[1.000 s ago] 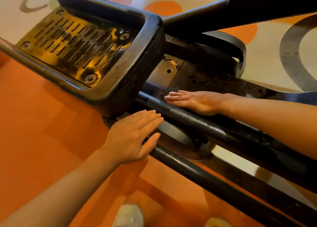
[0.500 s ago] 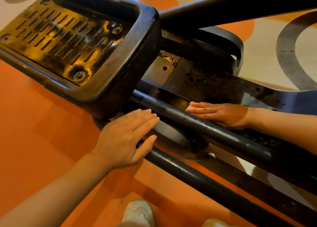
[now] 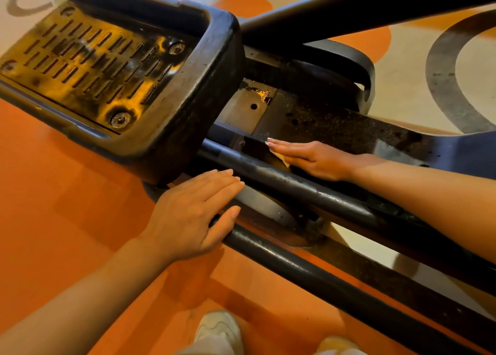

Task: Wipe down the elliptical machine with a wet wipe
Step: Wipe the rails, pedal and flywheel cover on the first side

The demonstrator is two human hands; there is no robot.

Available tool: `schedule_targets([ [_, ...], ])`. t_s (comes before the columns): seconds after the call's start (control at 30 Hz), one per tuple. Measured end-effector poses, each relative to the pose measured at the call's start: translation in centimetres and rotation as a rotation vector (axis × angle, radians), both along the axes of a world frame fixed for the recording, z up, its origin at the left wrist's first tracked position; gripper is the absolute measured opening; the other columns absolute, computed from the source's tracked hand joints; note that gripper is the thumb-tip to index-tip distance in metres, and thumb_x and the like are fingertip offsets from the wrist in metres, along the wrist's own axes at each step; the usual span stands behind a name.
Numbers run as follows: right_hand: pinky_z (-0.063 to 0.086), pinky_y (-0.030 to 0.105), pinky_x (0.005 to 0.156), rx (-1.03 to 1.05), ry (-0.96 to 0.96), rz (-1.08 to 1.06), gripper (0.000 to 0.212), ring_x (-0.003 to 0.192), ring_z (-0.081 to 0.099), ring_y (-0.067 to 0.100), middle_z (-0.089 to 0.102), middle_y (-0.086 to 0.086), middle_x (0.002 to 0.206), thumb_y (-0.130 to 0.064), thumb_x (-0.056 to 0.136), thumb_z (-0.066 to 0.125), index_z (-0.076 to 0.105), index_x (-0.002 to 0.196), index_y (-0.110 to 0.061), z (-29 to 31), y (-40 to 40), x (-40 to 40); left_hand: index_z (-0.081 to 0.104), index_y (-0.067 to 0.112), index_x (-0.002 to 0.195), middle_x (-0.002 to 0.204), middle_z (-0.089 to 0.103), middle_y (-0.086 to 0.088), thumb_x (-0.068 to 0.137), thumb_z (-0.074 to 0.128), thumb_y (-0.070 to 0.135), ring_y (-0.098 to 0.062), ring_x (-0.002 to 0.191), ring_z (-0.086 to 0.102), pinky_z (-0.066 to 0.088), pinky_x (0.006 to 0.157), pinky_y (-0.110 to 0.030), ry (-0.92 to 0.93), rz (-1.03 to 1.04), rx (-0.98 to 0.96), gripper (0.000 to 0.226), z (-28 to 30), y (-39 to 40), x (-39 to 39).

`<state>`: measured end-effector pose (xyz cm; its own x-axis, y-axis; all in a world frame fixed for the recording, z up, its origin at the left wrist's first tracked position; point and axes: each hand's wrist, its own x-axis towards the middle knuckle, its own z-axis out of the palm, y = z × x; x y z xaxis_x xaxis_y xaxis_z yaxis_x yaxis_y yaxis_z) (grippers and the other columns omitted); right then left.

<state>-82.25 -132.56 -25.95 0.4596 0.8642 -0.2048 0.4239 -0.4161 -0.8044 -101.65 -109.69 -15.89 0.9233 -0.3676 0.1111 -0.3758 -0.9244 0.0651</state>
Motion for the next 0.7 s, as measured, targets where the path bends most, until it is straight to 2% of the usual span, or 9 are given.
schedule_targets([
  [0.13, 0.015, 0.019, 0.117, -0.063, 0.031, -0.046, 0.049, 0.141, 0.019, -0.002, 0.022, -0.020, 0.154, -0.023, 0.104, 0.039, 0.022, 0.149, -0.037, -0.2, -3.3, -1.2, 0.066, 0.007, 0.126, 0.127, 0.066, -0.008, 0.106, 0.023, 0.043, -0.020, 0.124, 0.058, 0.031, 0.111, -0.026, 0.024, -0.001, -0.005, 0.060, 0.2, -0.2, 0.0],
  [0.23, 0.013, 0.007, 0.109, -0.116, 0.007, -0.062, 0.050, 0.139, 0.019, -0.001, 0.024, -0.013, 0.156, -0.027, 0.105, 0.034, 0.021, 0.153, -0.029, 0.0, -2.9, -1.3, 0.067, 0.007, 0.125, 0.126, 0.067, -0.008, 0.106, 0.023, 0.043, -0.021, 0.123, 0.059, 0.032, 0.110, -0.026, 0.031, -0.008, -0.019, 0.060, 0.3, -0.2, 0.1],
  [0.33, 0.015, 0.023, 0.113, -0.151, -0.003, -0.121, 0.048, 0.145, 0.021, 0.013, 0.027, -0.002, 0.158, -0.027, 0.106, 0.032, 0.022, 0.154, -0.024, 0.7, 0.4, -0.8, 0.066, 0.008, 0.126, 0.127, 0.066, -0.007, 0.105, 0.024, 0.044, -0.019, 0.125, 0.057, 0.034, 0.110, -0.027, 0.058, -0.002, -0.022, 0.059, 0.4, -0.3, 0.2],
  [0.4, 0.015, 0.028, 0.116, -0.152, -0.012, -0.143, 0.048, 0.147, 0.020, 0.017, 0.025, -0.003, 0.159, -0.030, 0.107, 0.030, 0.020, 0.154, -0.026, 1.1, 3.4, -0.3, 0.065, 0.009, 0.128, 0.130, 0.065, -0.006, 0.105, 0.025, 0.045, -0.018, 0.127, 0.055, 0.032, 0.111, -0.027, 0.087, 0.005, -0.032, 0.059, 0.6, -0.3, 0.2],
  [0.53, 0.017, 0.030, 0.116, -0.135, -0.007, -0.156, 0.048, 0.146, 0.022, 0.017, 0.025, -0.004, 0.159, -0.034, 0.107, 0.029, 0.021, 0.154, -0.026, 1.2, 6.4, 0.0, 0.062, 0.010, 0.132, 0.135, 0.062, -0.005, 0.105, 0.025, 0.047, -0.017, 0.132, 0.051, 0.029, 0.114, -0.027, 0.162, 0.006, -0.027, 0.059, 0.9, -0.1, 0.2],
  [0.63, 0.018, 0.026, 0.113, -0.110, 0.001, -0.154, 0.047, 0.144, 0.025, 0.012, 0.028, -0.007, 0.158, -0.032, 0.107, 0.031, 0.024, 0.153, -0.028, 1.0, 4.1, -0.4, 0.058, 0.018, 0.137, 0.142, 0.055, 0.002, 0.103, 0.027, 0.051, -0.011, 0.138, 0.042, 0.028, 0.115, -0.025, 0.222, 0.044, -0.031, 0.057, 1.1, -0.1, 0.3],
  [0.7, 0.018, 0.021, 0.111, -0.113, -0.004, -0.129, 0.046, 0.140, 0.026, 0.004, 0.030, -0.009, 0.156, -0.031, 0.107, 0.032, 0.026, 0.152, -0.028, 0.7, 1.1, -0.6, 0.048, 0.029, 0.145, 0.151, 0.043, 0.012, 0.098, 0.026, 0.060, -0.002, 0.143, 0.029, 0.023, 0.114, -0.023, 0.277, 0.114, -0.049, 0.060, 1.5, -0.3, 0.7],
])
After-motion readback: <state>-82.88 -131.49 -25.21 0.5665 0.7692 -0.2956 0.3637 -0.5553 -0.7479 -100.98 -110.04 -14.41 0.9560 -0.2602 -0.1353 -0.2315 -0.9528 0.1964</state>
